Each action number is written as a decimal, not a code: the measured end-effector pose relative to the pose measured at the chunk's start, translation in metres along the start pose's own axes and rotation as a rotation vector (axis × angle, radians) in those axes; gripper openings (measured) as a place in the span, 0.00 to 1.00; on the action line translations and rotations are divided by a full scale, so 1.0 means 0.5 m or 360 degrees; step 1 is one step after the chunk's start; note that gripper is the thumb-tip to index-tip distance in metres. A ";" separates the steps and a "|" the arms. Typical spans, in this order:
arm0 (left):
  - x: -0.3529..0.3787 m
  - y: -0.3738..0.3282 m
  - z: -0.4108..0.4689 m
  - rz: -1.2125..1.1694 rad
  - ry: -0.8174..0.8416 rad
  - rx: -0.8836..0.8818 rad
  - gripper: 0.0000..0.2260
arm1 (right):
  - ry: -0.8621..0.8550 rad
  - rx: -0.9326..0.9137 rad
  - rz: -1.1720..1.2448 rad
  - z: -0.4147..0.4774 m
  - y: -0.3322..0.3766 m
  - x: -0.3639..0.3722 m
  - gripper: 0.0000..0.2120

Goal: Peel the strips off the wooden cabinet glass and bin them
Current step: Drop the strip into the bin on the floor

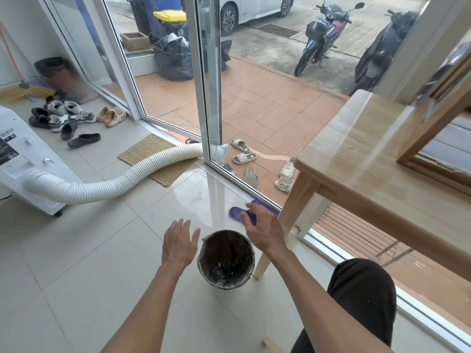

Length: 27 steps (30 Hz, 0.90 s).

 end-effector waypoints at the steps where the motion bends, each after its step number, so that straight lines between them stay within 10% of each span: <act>1: -0.021 0.013 0.000 0.0035 -0.0041 -0.0004 0.24 | 0.0013 -0.0051 -0.0055 -0.001 0.016 -0.006 0.22; 15: -0.359 -0.085 -0.038 0.0062 -0.0502 0.0153 0.39 | -0.0265 -0.0573 -0.0372 -0.031 0.250 -0.219 0.30; 27: -0.452 -0.420 -0.116 0.0069 -0.0673 0.0717 0.44 | -0.0783 -0.0292 -0.0556 -0.151 0.144 -0.567 0.31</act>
Point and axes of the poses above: each hand's wrist, its own z-axis towards the middle knuckle, its own x-axis out of the palm, y = z × x, the point moved 1 cm from there along z, towards the middle knuckle, and after that the axes turned 3 degrees about y, right-handed, at the moved point
